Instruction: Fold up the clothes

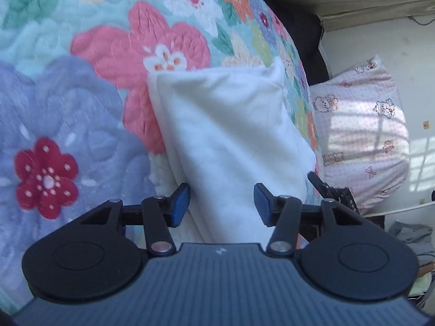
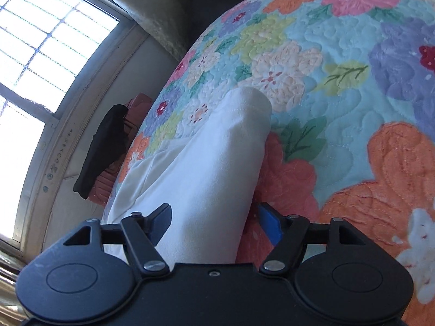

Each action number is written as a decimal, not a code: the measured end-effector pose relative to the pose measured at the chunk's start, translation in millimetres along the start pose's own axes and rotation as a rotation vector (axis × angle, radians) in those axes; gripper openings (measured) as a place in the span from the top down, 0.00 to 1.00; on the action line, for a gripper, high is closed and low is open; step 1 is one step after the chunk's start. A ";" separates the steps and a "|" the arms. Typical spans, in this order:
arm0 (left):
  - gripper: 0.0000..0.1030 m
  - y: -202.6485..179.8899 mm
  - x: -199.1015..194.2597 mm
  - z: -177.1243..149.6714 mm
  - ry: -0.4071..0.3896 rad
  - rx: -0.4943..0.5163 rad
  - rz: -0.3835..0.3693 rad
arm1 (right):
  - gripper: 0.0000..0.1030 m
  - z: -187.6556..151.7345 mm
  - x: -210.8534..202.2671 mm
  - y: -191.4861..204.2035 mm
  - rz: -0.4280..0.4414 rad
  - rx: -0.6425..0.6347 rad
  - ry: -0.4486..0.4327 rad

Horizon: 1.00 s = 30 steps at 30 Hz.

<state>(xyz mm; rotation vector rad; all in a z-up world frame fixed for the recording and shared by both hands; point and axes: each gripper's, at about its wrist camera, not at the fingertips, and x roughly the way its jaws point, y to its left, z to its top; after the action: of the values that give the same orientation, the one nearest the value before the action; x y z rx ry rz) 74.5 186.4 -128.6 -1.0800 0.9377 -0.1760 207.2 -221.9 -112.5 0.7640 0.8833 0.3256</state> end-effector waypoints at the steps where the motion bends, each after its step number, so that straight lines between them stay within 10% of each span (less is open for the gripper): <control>1: 0.47 -2.3 5.4 -1.1 0.001 0.025 0.027 | 0.22 4.3 12.0 -3.7 0.010 0.013 0.019; 3: 0.47 -6.9 15.4 -3.2 0.002 0.070 0.076 | 0.22 13.7 34.3 -8.3 0.032 0.023 0.034; 6: 0.47 -10.4 16.5 -6.0 -0.009 0.081 0.073 | 0.79 24.8 44.3 9.8 0.029 -0.068 -0.031; 10: 0.48 -11.5 17.5 -7.7 -0.016 0.092 0.081 | 0.84 1.8 -4.2 54.3 0.041 -0.396 -0.250; 13: 0.48 -18.1 18.8 -7.2 -0.029 0.136 0.117 | 0.85 -15.1 -26.4 45.8 -0.094 -0.478 -0.345; 18: 0.51 -33.3 15.7 -13.0 -0.053 0.251 0.159 | 0.83 -3.6 -33.7 -11.5 -0.185 -0.295 -0.249; 23: 0.50 -78.2 -6.9 -29.0 -0.143 0.497 0.012 | 0.51 -1.2 -58.4 -8.8 -0.355 -0.220 -0.284; 30: 0.50 -144.2 48.0 -28.9 -0.025 0.685 -0.058 | 0.51 -31.1 -107.0 19.9 -0.131 -0.304 -0.378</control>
<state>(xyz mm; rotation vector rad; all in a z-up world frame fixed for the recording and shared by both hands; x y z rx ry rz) 127.0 68.8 -42.7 -0.4725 0.7382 -0.4906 118.3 -252.6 -49.4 0.4617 0.5084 0.1840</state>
